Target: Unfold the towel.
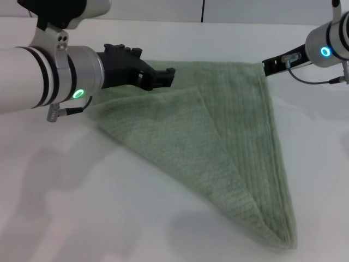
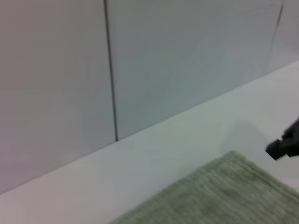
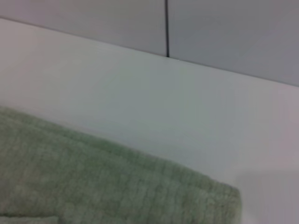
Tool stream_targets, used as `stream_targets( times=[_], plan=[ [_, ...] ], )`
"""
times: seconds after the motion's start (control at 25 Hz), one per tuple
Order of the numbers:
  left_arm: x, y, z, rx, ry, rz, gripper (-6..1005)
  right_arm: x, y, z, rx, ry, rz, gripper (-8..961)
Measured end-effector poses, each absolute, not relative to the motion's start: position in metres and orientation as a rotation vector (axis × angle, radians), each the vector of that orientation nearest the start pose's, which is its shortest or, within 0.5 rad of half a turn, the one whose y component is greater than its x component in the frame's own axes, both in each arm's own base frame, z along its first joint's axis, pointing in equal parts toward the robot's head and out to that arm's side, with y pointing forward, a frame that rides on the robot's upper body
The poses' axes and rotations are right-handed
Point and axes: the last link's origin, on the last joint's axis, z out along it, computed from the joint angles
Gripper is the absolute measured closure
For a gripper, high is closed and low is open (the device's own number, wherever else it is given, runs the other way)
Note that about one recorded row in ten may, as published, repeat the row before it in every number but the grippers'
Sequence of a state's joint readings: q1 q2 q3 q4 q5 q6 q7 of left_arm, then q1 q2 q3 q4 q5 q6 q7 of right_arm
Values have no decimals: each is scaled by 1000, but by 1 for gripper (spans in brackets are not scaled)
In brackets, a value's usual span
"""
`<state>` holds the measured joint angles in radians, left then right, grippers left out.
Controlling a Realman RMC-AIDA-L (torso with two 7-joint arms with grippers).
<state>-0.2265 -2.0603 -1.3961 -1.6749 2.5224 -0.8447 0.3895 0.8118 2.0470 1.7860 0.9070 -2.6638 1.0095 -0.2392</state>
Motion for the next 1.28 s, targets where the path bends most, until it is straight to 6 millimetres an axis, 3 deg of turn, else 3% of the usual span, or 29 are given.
stream_targets(
  times=[0.56,1.28],
  plan=[
    [-145,336,-50,-2373,-629,-188,175,199,446,-27,-2147,1143,-204,954],
    [-130,336,-74,-2432,-528,-195,175,206,449,-39,-2136,1124,-207,953]
  ],
)
